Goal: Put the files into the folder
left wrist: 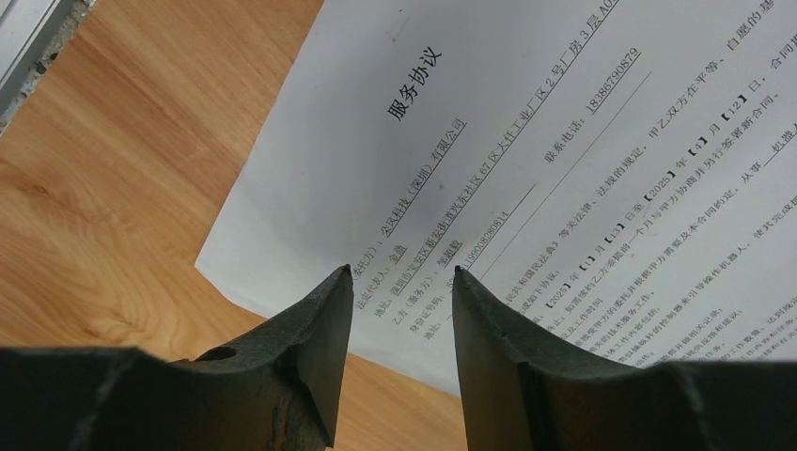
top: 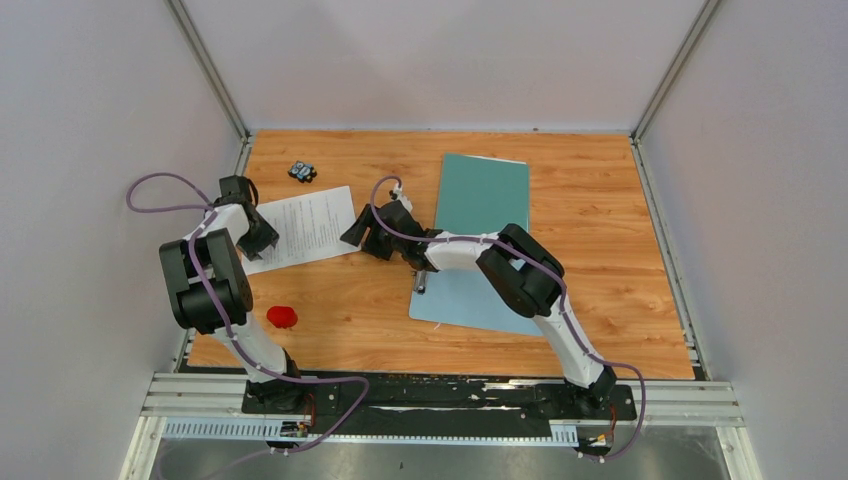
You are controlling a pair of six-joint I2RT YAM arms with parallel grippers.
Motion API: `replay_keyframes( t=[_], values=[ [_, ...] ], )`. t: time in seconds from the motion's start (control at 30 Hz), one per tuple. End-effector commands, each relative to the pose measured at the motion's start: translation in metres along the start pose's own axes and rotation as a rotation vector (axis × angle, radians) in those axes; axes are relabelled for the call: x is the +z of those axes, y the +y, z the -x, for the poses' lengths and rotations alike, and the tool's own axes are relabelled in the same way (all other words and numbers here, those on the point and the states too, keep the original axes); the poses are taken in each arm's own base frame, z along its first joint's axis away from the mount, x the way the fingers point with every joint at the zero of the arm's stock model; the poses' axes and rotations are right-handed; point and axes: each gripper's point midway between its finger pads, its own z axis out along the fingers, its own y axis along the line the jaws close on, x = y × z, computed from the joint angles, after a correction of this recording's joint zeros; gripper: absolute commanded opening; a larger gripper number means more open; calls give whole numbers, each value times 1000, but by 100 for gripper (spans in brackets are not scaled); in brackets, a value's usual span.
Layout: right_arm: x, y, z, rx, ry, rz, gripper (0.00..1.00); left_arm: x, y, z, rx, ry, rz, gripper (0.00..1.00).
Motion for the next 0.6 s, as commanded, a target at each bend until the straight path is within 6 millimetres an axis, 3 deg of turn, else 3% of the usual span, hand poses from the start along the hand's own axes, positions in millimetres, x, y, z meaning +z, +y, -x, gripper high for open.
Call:
replay_keyframes(
  t=[0.0,0.23,0.57],
  values=[
    [11,-18,-12,36,5,-22,68,3,2,2,-4,0,-1,51],
    [15,-4,-4,49,-22,25,66,7,-1,-5,-9,26,-16,50],
    [26,8,7,94,-65,101,56,12,-3,-12,-15,52,-28,49]
  ],
)
